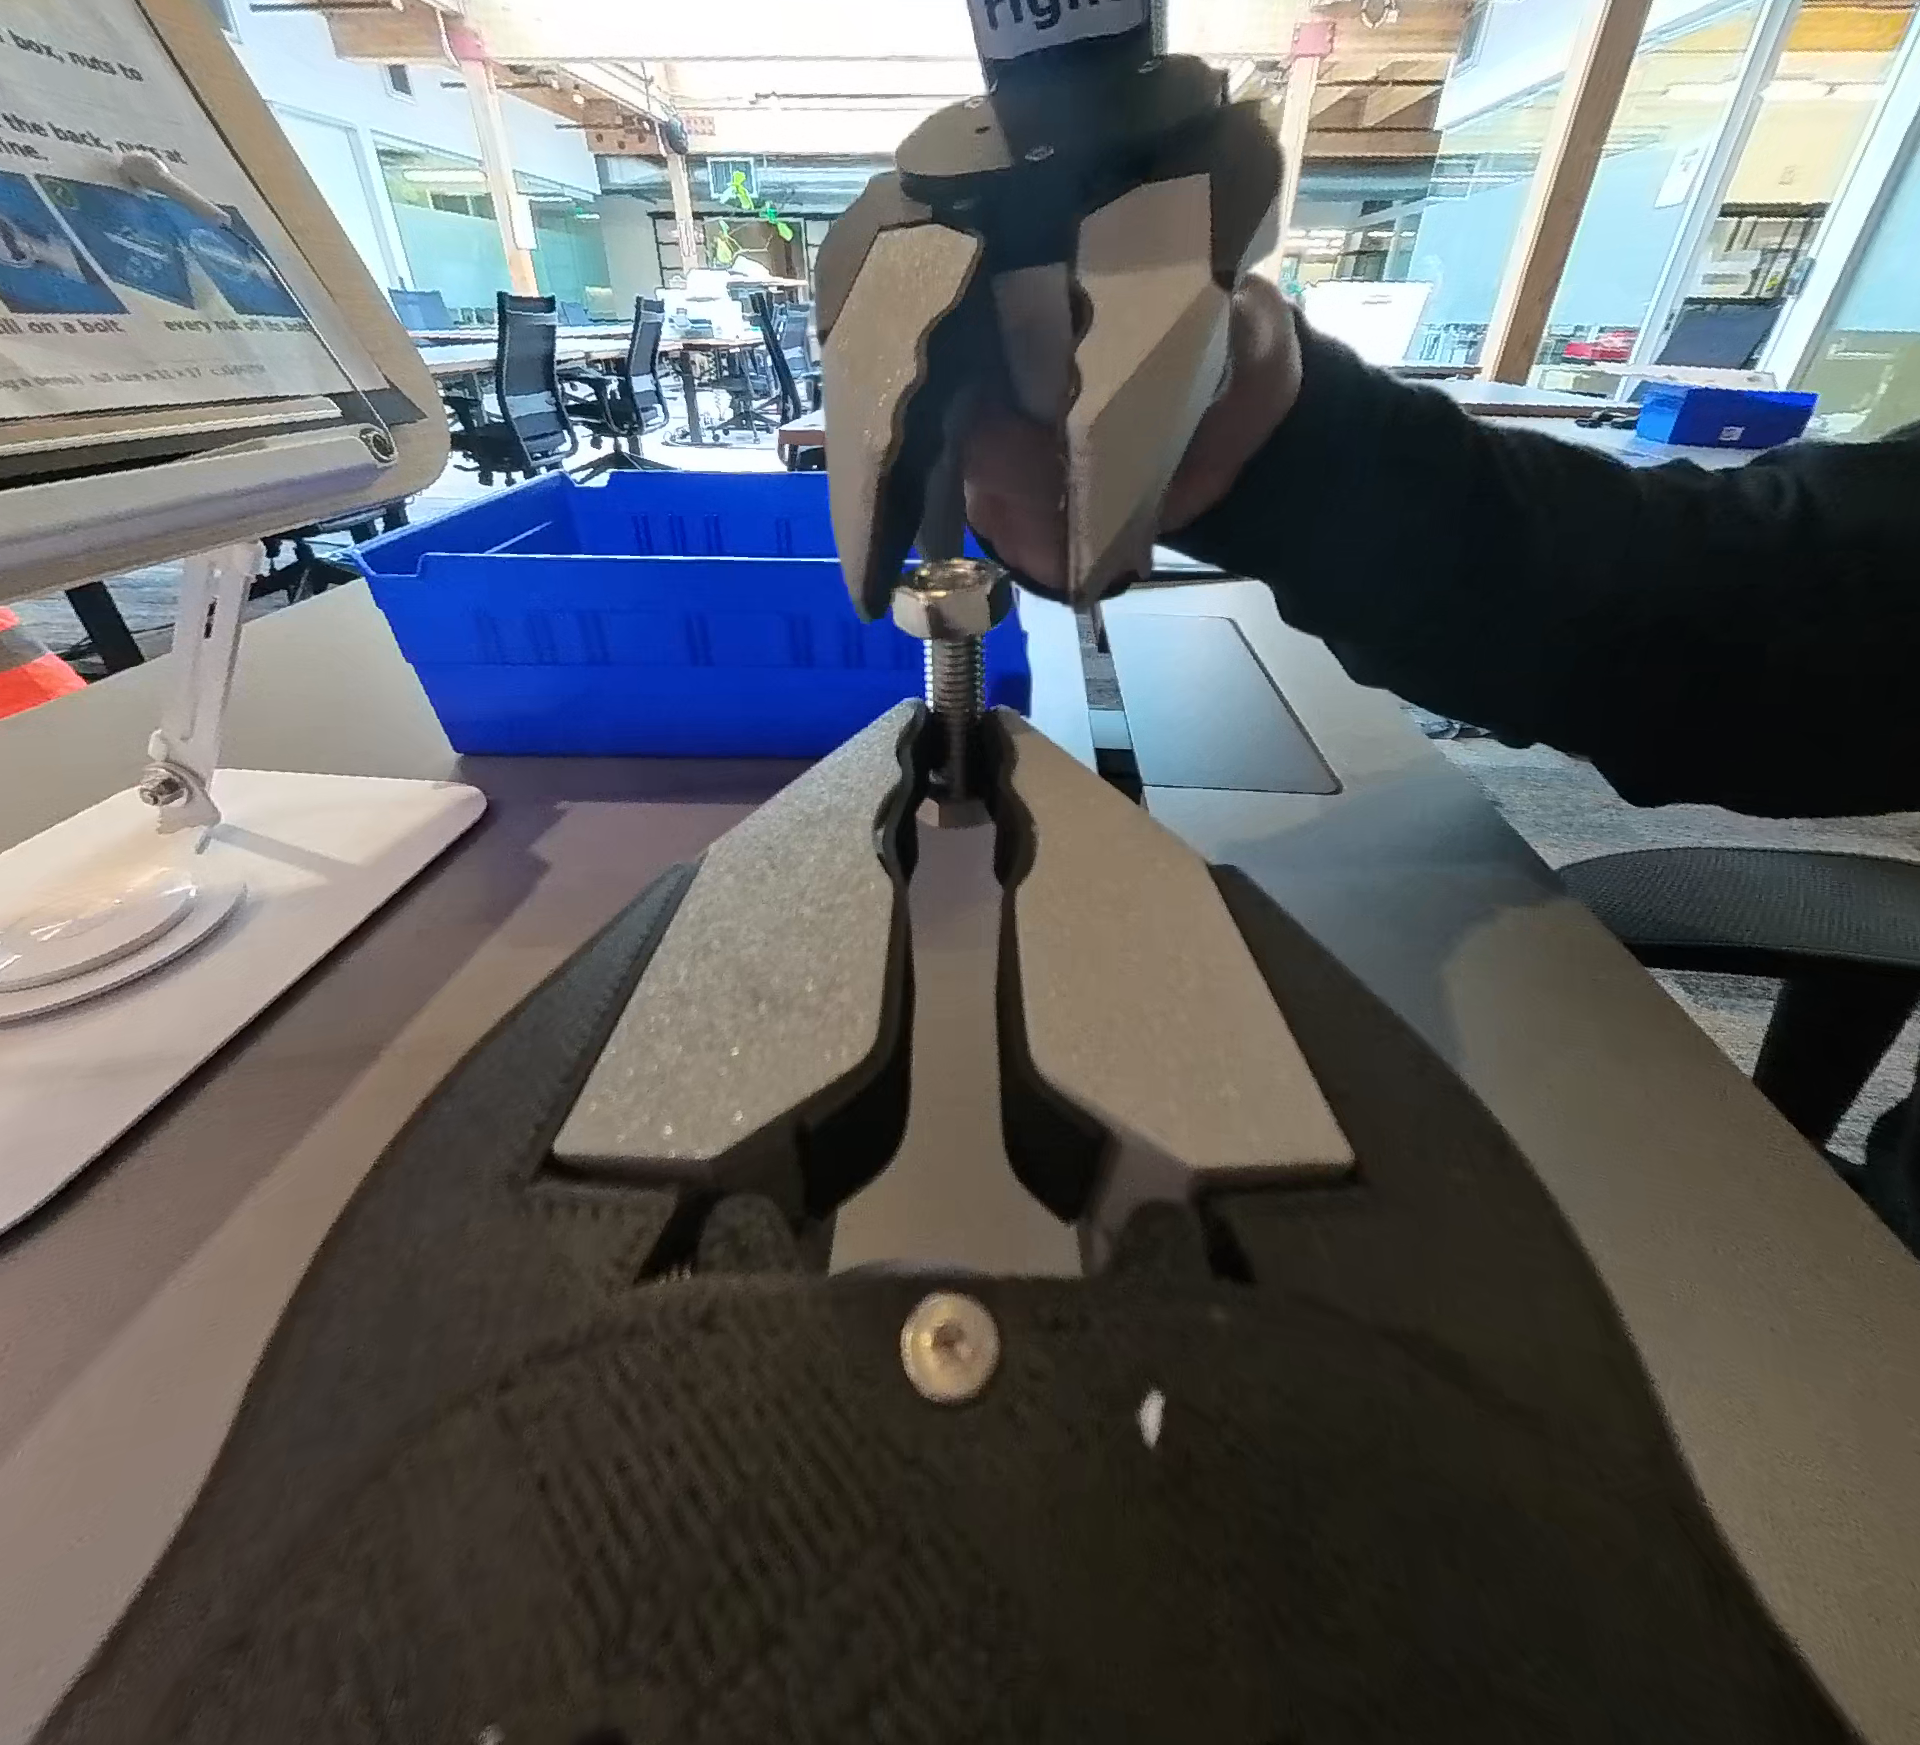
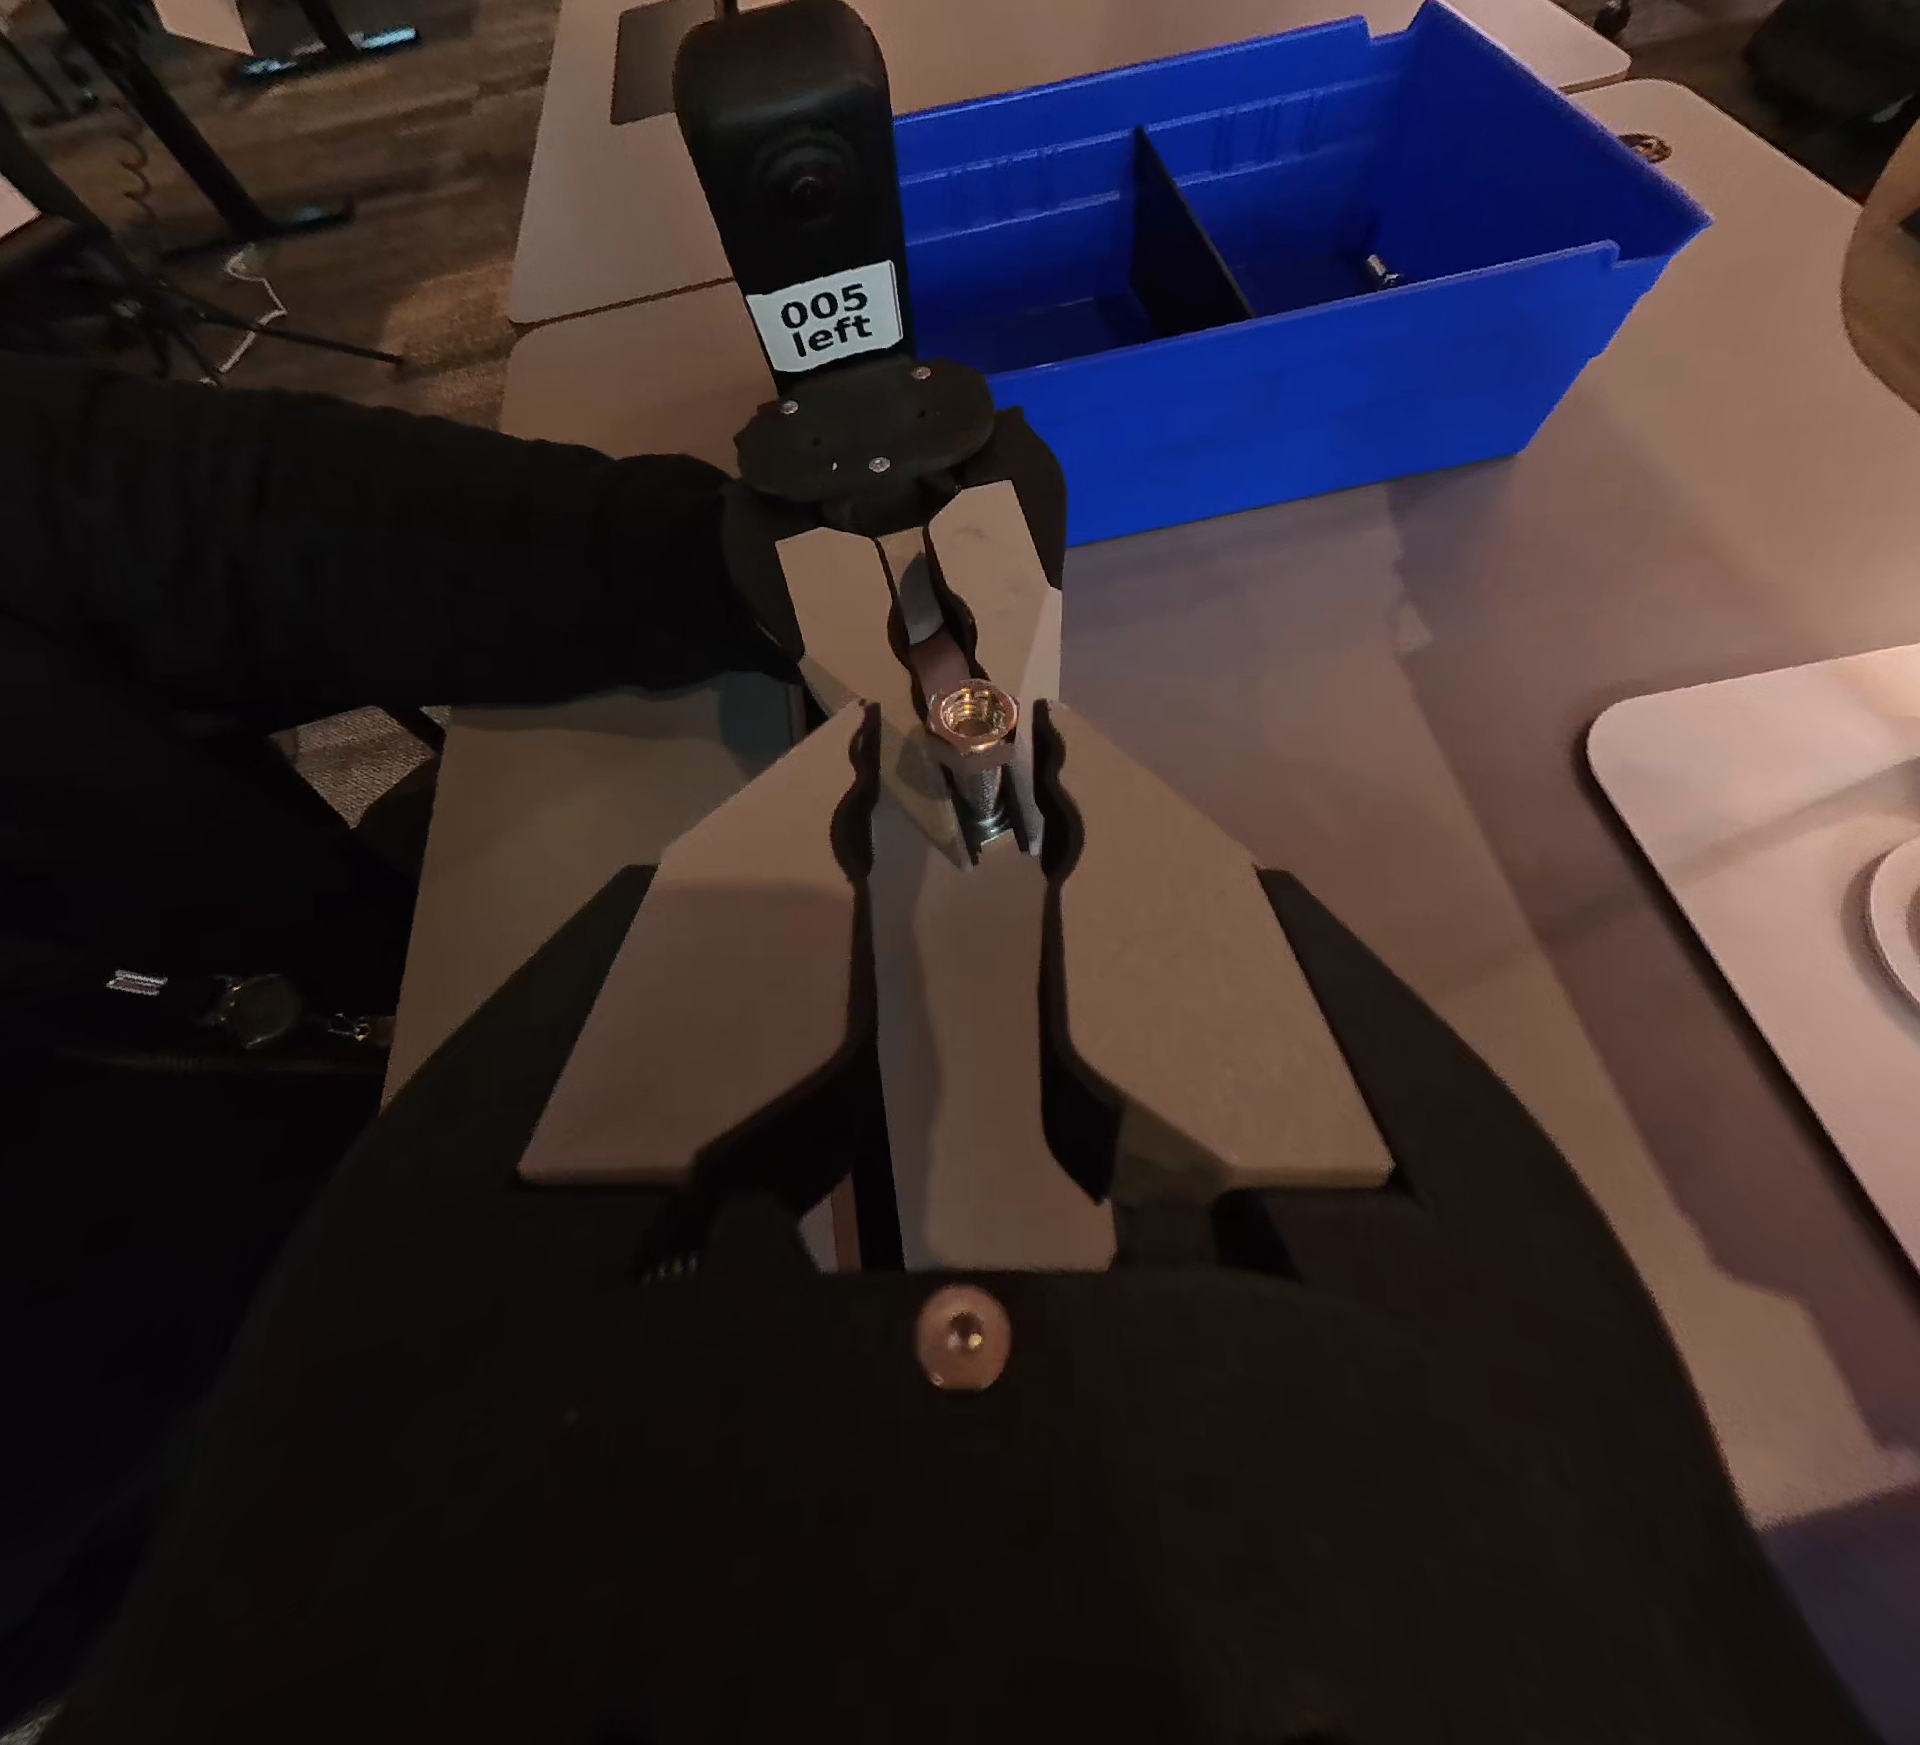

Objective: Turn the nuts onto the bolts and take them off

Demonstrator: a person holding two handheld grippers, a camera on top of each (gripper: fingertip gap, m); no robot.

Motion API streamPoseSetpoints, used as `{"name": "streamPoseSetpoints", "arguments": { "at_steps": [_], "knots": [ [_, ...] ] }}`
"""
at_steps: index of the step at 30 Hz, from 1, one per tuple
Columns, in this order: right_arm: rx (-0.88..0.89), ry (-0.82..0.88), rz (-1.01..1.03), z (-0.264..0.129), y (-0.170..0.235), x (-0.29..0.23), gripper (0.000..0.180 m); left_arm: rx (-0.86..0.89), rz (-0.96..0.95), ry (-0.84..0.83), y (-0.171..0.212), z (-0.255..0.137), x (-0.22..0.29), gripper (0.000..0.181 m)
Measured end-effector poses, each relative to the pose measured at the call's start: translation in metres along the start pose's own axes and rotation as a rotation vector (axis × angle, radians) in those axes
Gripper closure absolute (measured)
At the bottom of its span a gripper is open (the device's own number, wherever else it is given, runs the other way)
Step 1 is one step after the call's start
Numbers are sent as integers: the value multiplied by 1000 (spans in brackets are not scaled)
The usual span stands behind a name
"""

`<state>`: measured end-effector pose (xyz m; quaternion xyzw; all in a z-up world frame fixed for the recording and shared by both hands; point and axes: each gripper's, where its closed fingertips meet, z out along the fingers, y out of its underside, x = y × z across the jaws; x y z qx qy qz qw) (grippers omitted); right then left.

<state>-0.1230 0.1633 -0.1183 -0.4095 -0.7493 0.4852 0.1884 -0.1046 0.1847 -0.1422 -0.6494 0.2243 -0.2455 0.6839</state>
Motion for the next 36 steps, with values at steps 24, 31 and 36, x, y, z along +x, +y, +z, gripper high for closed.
{"name": "streamPoseSetpoints", "arguments": {
  "at_steps": [24, 31, 36],
  "knots": [
    [141, 5, -62, 0, -7, -6, 166, 52, -57, 76, -8, -1, 10, 174],
    [95, 49, -15, -1, -1, 2, 166, 11, -13, 6, -2, 2, 3, 174],
    [93, 80, 12, -1, -2, 5, 166, 5, 13, -35, -3, 2, -1, 174]
  ]
}}
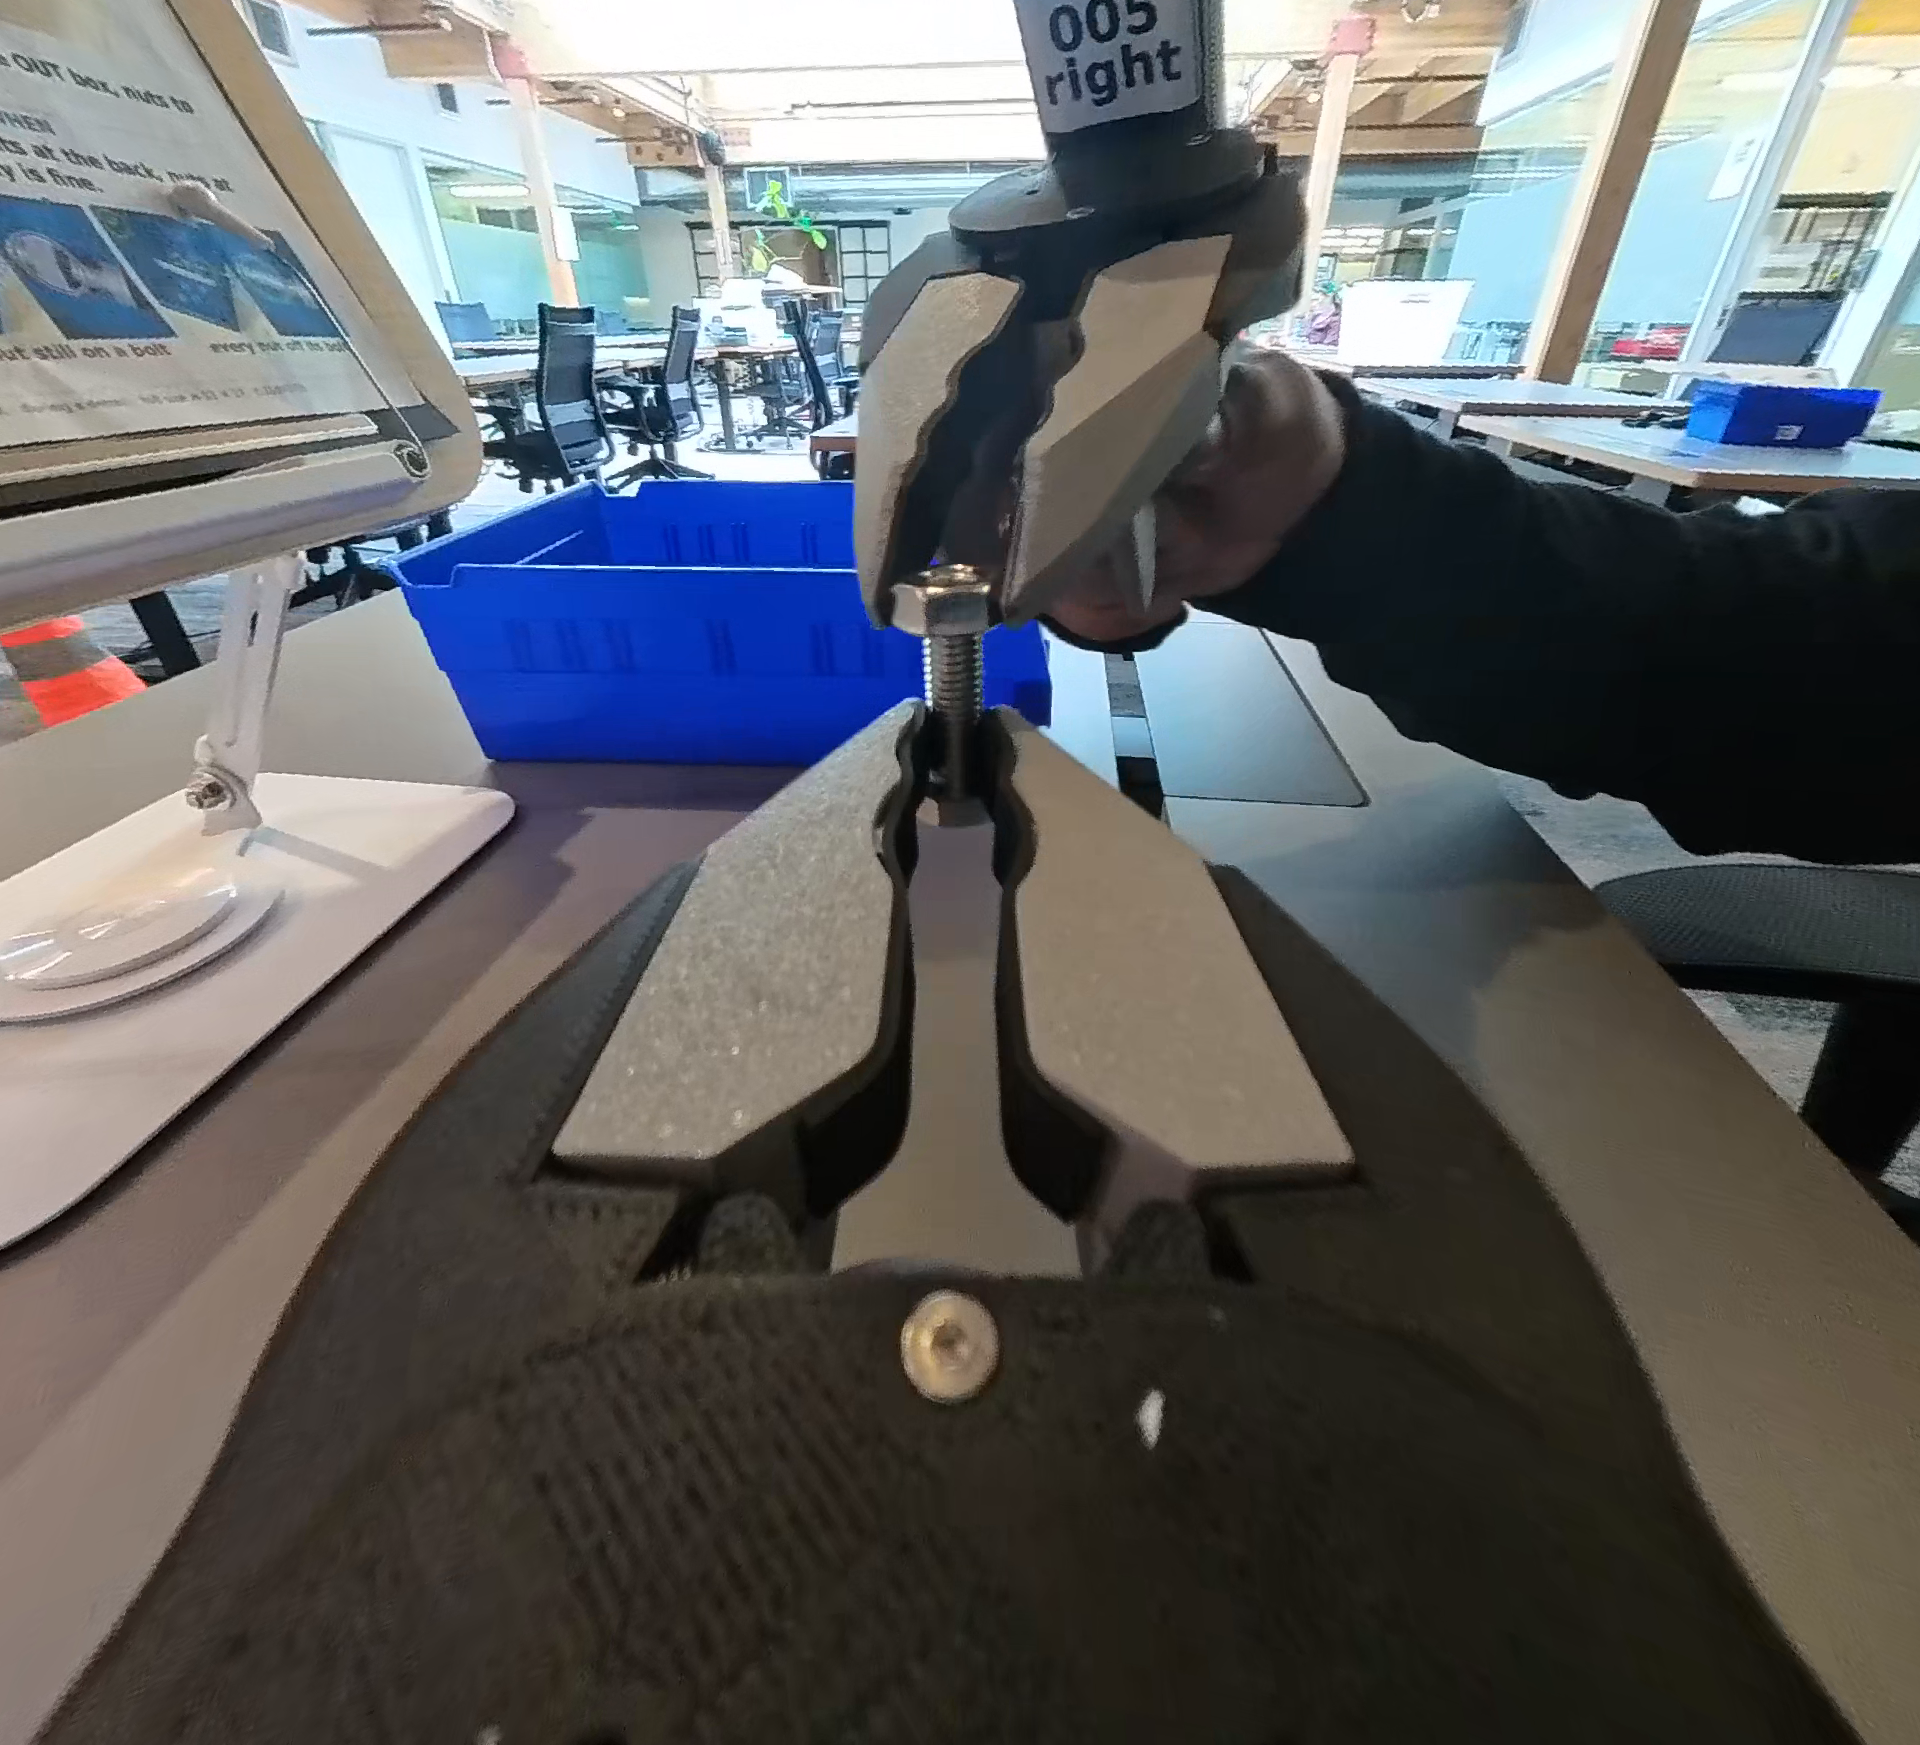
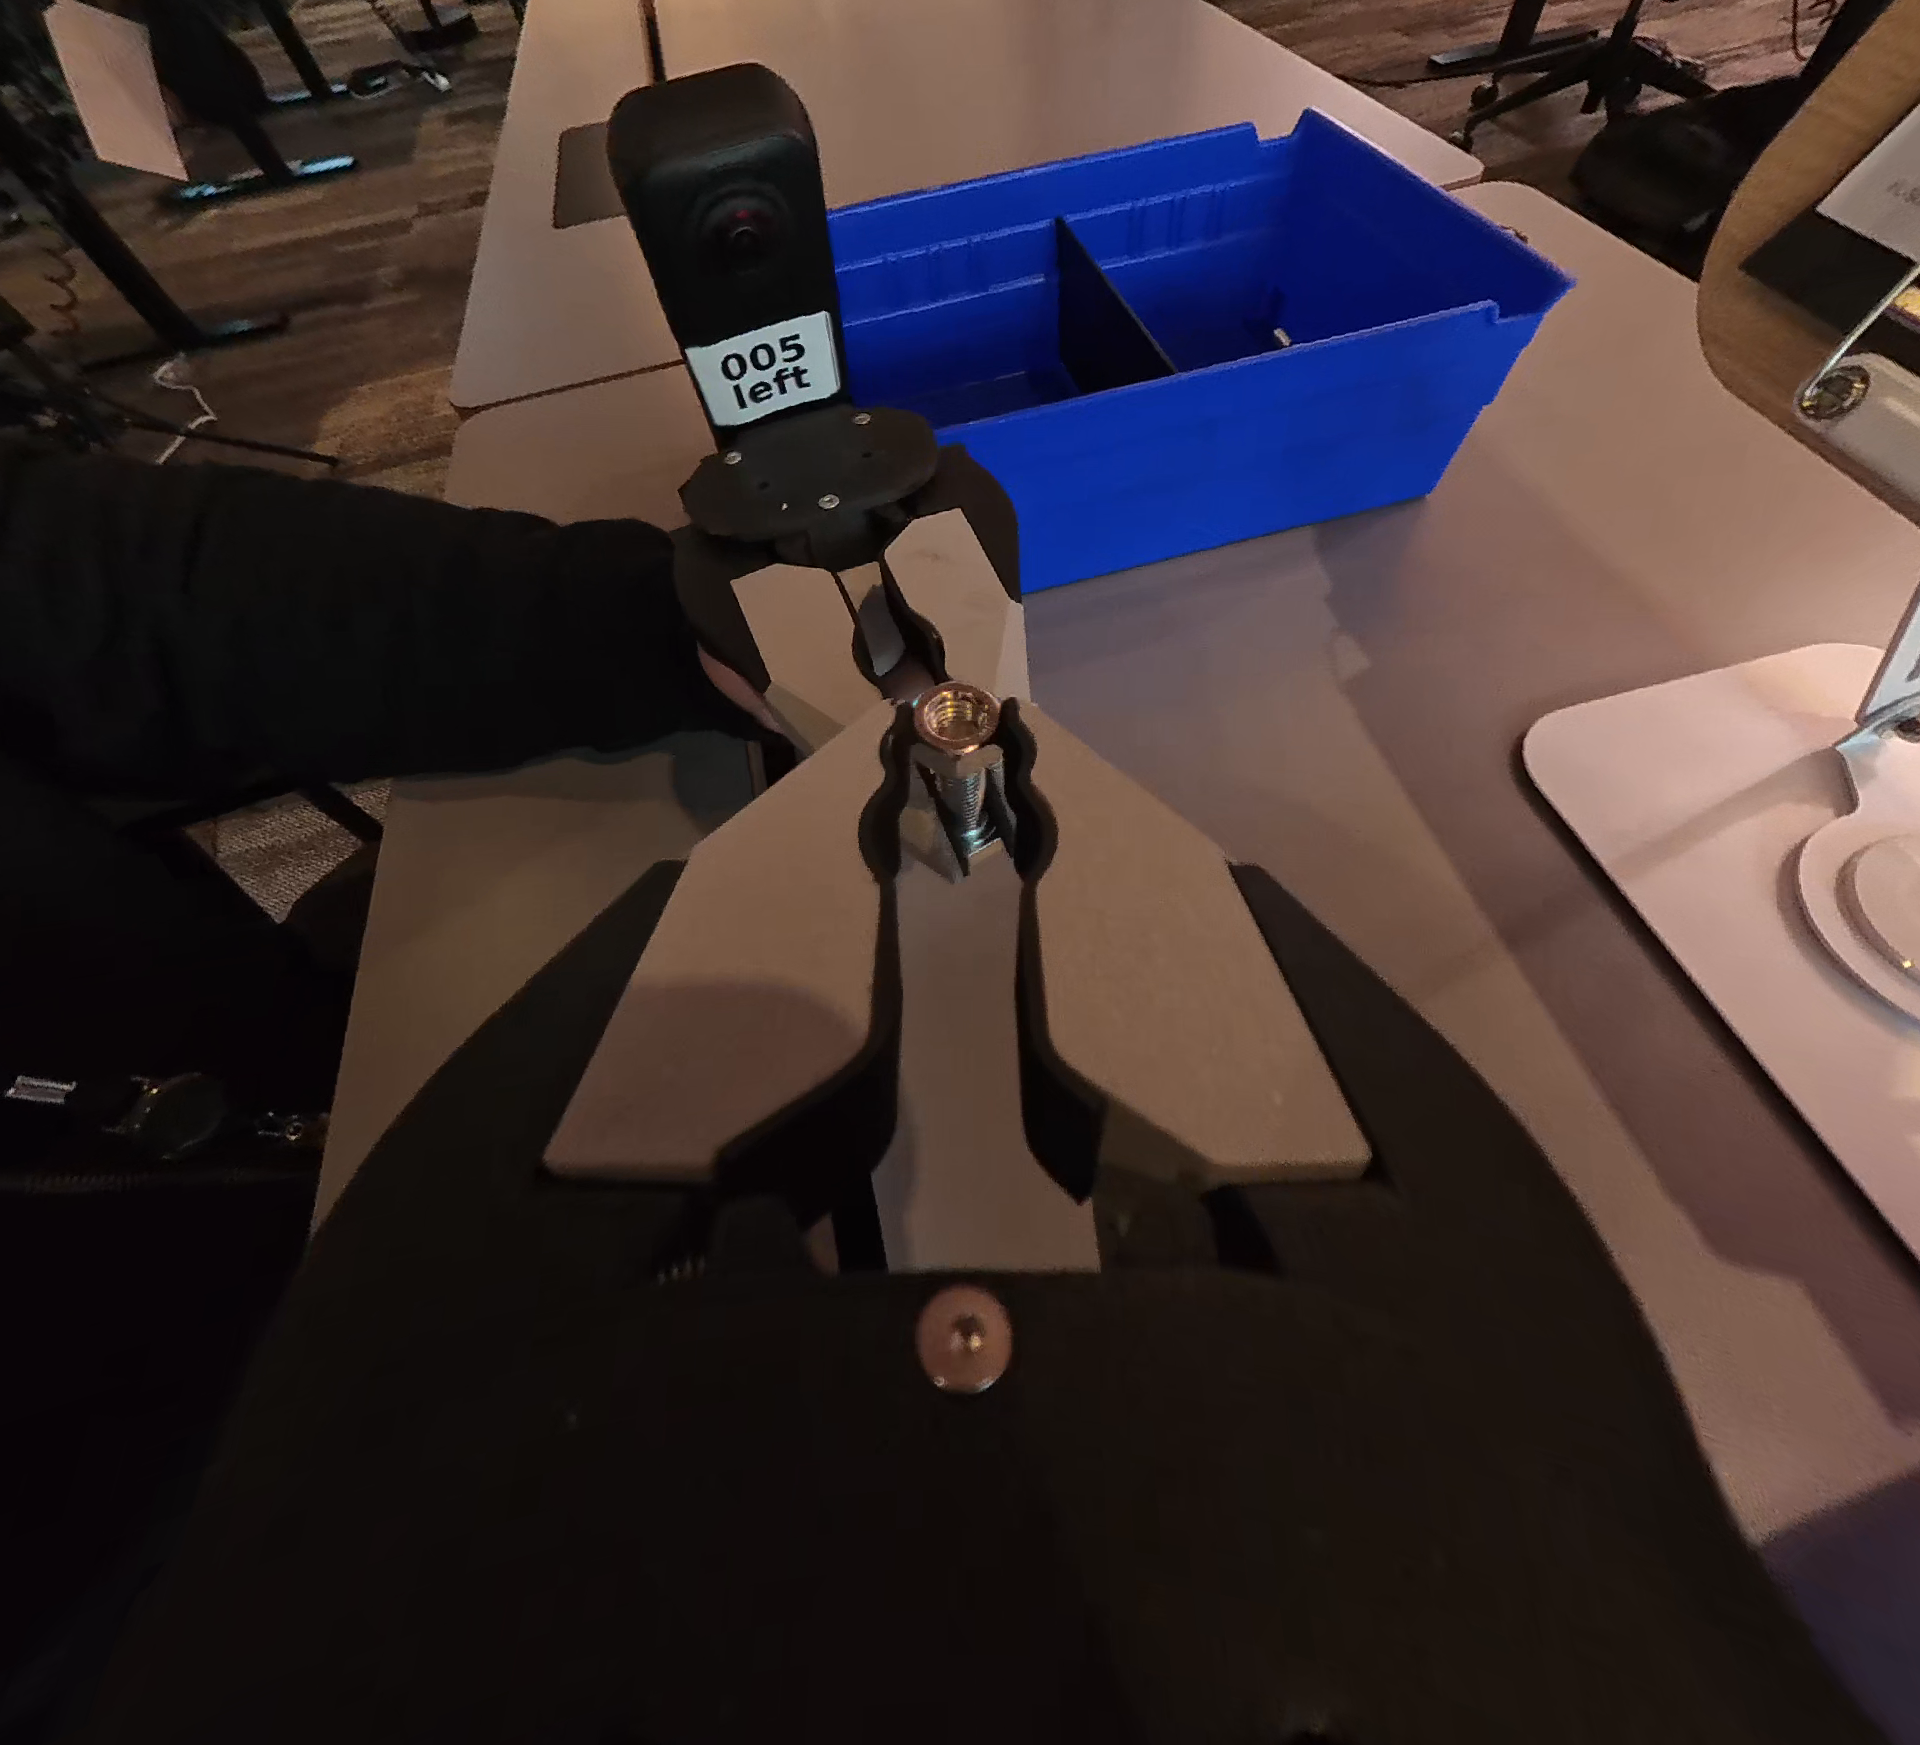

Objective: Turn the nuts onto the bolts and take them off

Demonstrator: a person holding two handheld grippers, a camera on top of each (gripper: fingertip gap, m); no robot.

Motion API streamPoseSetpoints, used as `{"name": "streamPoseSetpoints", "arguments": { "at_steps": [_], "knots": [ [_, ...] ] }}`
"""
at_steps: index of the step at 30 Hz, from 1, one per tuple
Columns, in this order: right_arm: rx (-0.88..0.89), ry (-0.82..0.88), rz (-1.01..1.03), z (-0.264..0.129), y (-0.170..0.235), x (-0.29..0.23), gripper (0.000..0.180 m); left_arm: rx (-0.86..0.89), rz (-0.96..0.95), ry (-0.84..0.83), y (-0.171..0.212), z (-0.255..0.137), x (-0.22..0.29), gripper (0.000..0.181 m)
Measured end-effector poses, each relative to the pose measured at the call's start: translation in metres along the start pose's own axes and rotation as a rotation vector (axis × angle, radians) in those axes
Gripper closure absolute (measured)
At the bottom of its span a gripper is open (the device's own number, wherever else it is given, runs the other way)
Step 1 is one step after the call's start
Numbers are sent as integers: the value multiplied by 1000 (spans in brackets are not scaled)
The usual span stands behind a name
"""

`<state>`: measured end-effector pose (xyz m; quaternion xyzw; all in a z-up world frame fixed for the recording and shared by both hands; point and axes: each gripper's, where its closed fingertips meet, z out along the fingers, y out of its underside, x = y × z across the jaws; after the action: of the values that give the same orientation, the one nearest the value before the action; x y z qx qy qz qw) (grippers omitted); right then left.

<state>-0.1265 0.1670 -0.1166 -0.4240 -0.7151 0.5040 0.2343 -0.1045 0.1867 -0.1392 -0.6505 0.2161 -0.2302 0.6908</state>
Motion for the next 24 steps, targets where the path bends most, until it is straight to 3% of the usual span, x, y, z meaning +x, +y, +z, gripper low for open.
{"name": "streamPoseSetpoints", "arguments": {
  "at_steps": [17, 24],
  "knots": [
    [-13, 316, 85, 5, -2, 20, 166, -29, 90, -215, 2, -1, -24, 174],
    [35, 302, 102, 5, -6, 19, 165, -16, 63, -189, 1, -1, -22, 174]
  ]
}}
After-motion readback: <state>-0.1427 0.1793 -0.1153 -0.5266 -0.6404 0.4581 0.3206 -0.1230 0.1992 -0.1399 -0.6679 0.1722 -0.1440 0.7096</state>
